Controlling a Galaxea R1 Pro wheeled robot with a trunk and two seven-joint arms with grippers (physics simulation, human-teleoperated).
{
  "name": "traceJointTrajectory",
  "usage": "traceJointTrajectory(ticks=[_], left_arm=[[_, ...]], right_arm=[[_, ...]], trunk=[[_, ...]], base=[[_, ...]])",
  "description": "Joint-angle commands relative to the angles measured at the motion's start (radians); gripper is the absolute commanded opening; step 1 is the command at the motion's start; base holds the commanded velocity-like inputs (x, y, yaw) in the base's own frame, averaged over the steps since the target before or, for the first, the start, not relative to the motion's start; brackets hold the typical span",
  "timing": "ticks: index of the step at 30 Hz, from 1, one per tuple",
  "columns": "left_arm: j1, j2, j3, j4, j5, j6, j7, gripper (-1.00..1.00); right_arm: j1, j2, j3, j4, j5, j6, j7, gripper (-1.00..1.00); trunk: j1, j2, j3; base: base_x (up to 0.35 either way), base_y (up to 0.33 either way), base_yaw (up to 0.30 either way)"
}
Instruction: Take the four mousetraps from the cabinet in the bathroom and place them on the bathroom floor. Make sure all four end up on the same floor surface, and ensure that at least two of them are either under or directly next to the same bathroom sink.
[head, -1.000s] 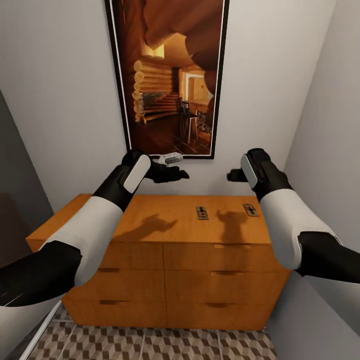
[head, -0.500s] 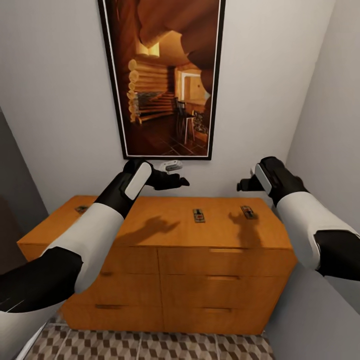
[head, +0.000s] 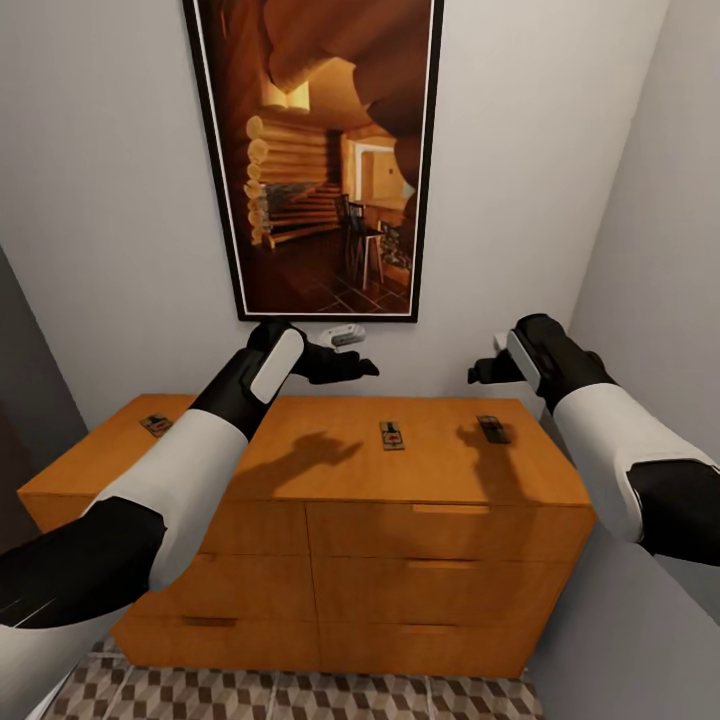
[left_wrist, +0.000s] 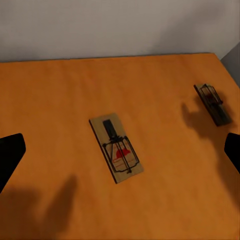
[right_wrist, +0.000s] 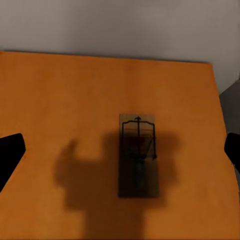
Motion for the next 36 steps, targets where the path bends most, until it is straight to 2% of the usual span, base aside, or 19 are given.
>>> traceJointTrajectory(ticks=[1, 4, 8, 13, 22, 36], left_arm=[[0.001, 0.000, -0.001, -0.001, 0.010, 0.003, 0.008, 1.00], [0.013, 0.005, -0.013, 0.011, 0.021, -0.009, 0.007, 1.00], [0.035, 0.004, -0.013, 0.033, 0.025, -0.031, 0.006, 1.00], [0.064, 0.006, -0.014, 0.013, 0.025, -0.009, 0.005, 1.00], [0.114, 0.002, -0.018, -0.021, 0.025, -0.002, 0.005, 1.00], [0.180, 0.002, -0.023, -0.036, 0.025, -0.001, 0.003, 1.00]], right_arm=[[-0.001, -0.004, 0.009, -0.002, -0.003, 0.003, 0.022, 1.00], [0.011, -0.016, 0.010, 0.009, 0.004, -0.009, 0.042, 1.00], [0.033, -0.013, 0.010, 0.020, -0.001, -0.031, 0.063, 1.00], [0.019, -0.001, 0.009, 0.029, -0.004, -0.016, 0.035, 1.00], [0.058, 0.001, 0.009, 0.034, -0.004, -0.011, 0.022, 1.00], [0.065, 0.000, 0.008, 0.039, -0.009, -0.007, 0.023, 1.00]], trunk=[[0.000, -0.001, -0.001], [0.000, -0.001, -0.001], [0.000, -0.001, -0.001], [0.000, -0.001, -0.001], [0.000, -0.001, -0.001], [0.000, -0.001, -0.001]], base=[[0.004, -0.004, 0.000], [0.001, -0.001, 0.000], [0.000, 0.000, 0.000], [0.000, 0.000, 0.000], [0.009, 0.000, 0.000], [0.203, 0.000, 0.000]])
